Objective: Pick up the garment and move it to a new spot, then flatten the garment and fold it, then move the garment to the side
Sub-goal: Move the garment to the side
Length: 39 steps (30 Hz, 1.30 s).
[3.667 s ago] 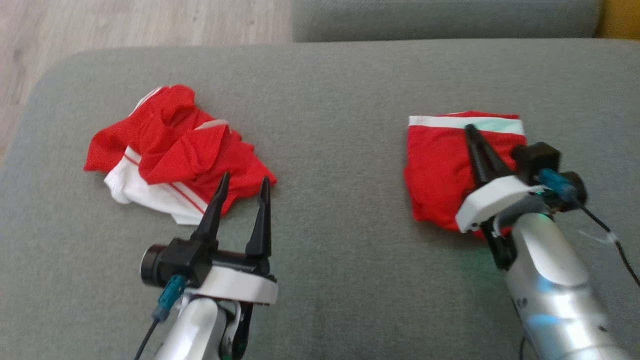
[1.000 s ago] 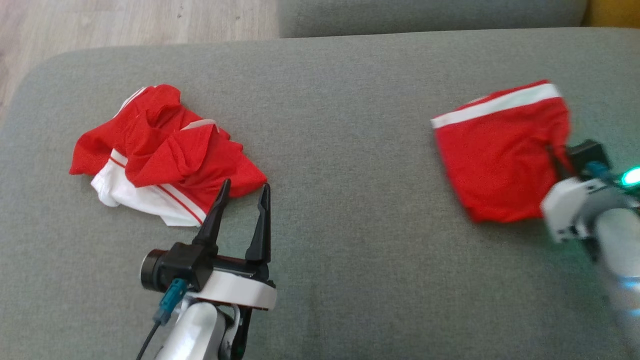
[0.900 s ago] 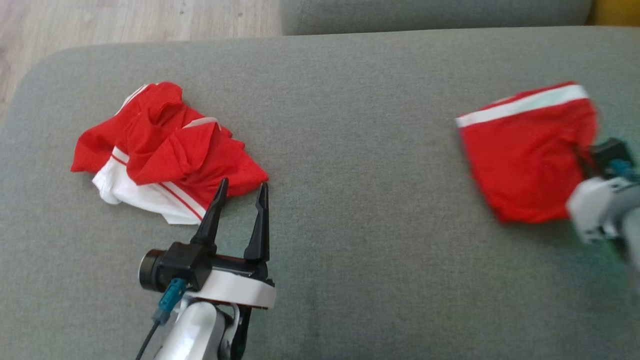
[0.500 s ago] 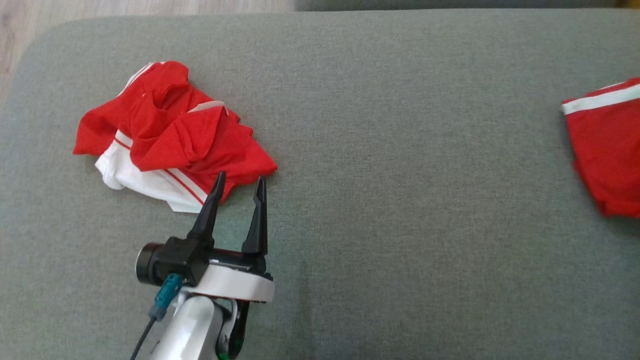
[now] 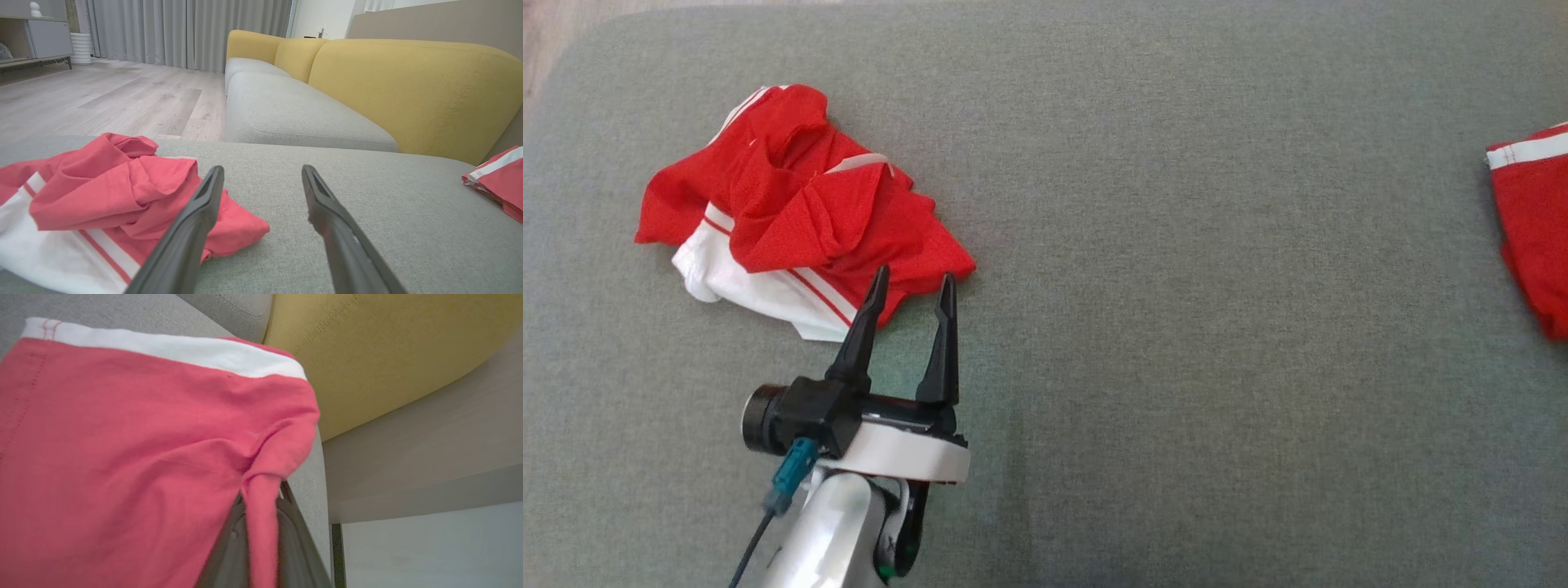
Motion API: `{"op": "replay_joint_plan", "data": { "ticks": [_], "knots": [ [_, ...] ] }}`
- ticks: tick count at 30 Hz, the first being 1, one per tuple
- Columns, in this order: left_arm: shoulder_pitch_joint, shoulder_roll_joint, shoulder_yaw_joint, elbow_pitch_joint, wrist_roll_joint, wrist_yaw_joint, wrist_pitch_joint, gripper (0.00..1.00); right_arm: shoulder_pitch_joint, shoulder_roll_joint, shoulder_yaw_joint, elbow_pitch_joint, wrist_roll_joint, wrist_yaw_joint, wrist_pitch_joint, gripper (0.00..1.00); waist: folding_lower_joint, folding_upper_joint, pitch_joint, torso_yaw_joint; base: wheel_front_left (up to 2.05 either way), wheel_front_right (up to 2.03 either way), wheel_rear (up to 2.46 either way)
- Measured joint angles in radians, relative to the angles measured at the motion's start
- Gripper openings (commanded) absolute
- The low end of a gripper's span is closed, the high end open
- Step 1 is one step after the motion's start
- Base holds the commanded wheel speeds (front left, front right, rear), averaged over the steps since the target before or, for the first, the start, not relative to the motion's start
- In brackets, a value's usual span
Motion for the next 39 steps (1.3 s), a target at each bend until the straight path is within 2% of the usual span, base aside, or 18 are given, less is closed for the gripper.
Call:
{"op": "replay_joint_plan", "data": {
  "ticks": [3, 4, 5, 15, 24, 27, 28, 34, 39],
  "knots": [
    [-0.005, 0.000, 0.000, 0.001, 0.007, 0.000, 0.000, 1.00, 0.003, 0.007, -0.033, -0.013, -0.007, 0.000, 0.021, 0.00, 0.0000, 0.0000, 0.002, -0.003, 0.00, 0.00, 0.00],
    [-0.009, 0.000, 0.000, 0.001, 0.007, 0.000, 0.000, 1.00, 0.004, 0.009, -0.045, -0.017, -0.008, 0.000, 0.026, 0.55, 0.0000, 0.0000, 0.002, -0.004, 0.00, 0.00, 0.00],
    [-0.011, 0.000, 0.001, 0.001, 0.007, 0.000, 0.000, 1.00, 0.005, 0.013, -0.059, -0.021, -0.007, 0.000, 0.033, 1.00, 0.0000, 0.0000, 0.001, -0.005, 0.00, 0.00, 0.00],
    [-0.008, 0.000, 0.015, 0.010, 0.007, 0.000, 0.000, 1.00, 0.012, 0.115, -0.164, -0.166, -0.023, 0.000, 0.058, 1.00, -0.0001, 0.0000, -0.056, -0.029, 0.00, 0.00, 0.00],
    [0.062, 0.000, 0.083, 0.000, 0.020, 0.000, 0.000, 1.00, 0.091, 0.324, -0.162, -0.415, 0.089, 0.000, -0.012, 1.00, -0.0002, 0.0000, -0.173, -0.058, 0.00, 0.00, 0.00],
    [0.094, 0.000, 0.105, -0.001, 0.025, -0.001, 0.000, 1.00, 0.136, 0.386, -0.140, -0.518, 0.141, 0.000, -0.041, 1.00, -0.0003, 0.0000, -0.213, -0.067, 0.00, 0.00, 0.00],
    [0.094, 0.000, 0.105, -0.001, 0.025, -0.001, 0.000, 1.00, 0.136, 0.386, -0.140, -0.518, 0.141, 0.000, -0.041, 1.00, -0.0003, 0.0000, -0.213, -0.067, 0.00, 0.00, 0.00],
    [0.148, 0.000, 0.134, -0.014, 0.025, -0.009, 0.000, 1.00, 0.294, 0.523, -0.122, -0.723, 0.218, 0.000, -0.088, 1.00, -0.0004, 0.0001, -0.277, -0.080, 0.00, 0.00, 0.00],
    [0.183, 0.001, 0.135, -0.023, 0.025, -0.010, 0.000, 1.00, 0.436, 0.583, -0.125, -0.796, 0.235, 0.000, -0.127, 1.00, -0.0003, 0.0001, -0.293, -0.082, 0.00, 0.00, 0.00]
  ]
}}
